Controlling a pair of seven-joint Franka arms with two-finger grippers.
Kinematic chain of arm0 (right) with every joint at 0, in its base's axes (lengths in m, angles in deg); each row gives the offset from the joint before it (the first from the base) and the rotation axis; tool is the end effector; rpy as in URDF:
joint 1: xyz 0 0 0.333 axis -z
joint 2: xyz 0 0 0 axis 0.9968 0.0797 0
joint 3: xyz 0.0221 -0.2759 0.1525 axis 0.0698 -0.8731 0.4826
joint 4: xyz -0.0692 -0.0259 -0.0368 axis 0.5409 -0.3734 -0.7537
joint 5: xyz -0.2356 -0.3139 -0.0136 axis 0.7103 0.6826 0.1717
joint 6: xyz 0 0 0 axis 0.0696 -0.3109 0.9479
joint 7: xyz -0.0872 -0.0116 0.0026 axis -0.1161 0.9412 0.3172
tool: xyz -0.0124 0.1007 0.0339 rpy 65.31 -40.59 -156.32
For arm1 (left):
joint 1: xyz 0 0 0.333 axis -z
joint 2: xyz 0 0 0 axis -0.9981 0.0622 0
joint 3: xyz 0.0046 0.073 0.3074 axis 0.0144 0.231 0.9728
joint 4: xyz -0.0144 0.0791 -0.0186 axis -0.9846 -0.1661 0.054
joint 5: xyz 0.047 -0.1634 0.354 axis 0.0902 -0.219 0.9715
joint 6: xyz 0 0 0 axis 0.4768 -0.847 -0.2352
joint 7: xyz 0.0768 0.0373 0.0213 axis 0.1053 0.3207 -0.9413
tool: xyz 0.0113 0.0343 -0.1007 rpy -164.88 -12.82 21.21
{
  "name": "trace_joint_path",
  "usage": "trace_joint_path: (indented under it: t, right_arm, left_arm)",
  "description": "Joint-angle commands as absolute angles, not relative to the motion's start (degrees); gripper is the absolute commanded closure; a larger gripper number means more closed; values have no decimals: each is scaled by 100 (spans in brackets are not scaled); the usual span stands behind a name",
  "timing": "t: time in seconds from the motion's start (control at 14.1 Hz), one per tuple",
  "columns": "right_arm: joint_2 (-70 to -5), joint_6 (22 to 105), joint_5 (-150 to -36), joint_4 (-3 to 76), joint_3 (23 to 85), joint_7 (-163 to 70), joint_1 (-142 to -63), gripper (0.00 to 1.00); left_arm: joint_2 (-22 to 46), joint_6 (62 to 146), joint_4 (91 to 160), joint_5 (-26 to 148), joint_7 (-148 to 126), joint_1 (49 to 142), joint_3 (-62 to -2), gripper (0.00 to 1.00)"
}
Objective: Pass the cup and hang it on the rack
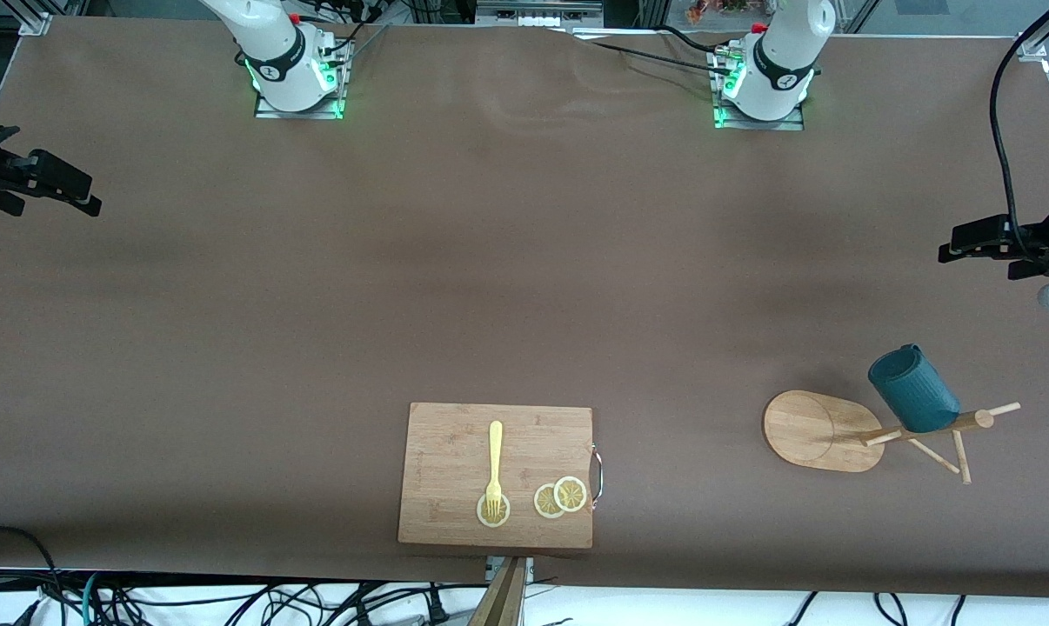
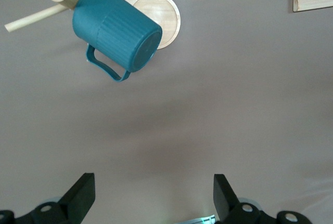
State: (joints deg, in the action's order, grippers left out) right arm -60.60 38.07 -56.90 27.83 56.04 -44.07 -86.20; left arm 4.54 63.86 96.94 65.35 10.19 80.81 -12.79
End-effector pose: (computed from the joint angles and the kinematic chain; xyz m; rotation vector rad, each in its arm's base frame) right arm 0.5569 -0.0229 0.6177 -3.1241 0.0010 0.0154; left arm 0.6190 0.0571 0.5785 3.0043 -0.2420 -0.2859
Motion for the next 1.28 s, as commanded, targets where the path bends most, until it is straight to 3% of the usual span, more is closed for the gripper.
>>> trace_joint_path:
  t: [0.0, 0.43, 0.64, 1.21]
  right_arm:
    - [-6062, 3695, -5792, 2718, 5586, -4400, -8605, 0]
    - [-6062, 3686, -5792, 2718, 5577, -4409, -8605, 0]
    - [-6062, 3677, -5792, 2718, 5577, -4409, -8605, 0]
    - [-6062, 3642, -5792, 2726, 5577, -4409, -8596, 0]
  left_arm:
    - [122, 6194, 9809, 6862, 646, 8081, -1384, 0]
    - [-609, 6439, 10829, 6906, -33, 8011, -1754, 0]
    - [-644, 6474, 10812, 7424, -24, 7975, -2148, 0]
    - [-372, 6431, 10495, 7372, -7, 7914, -2158, 0]
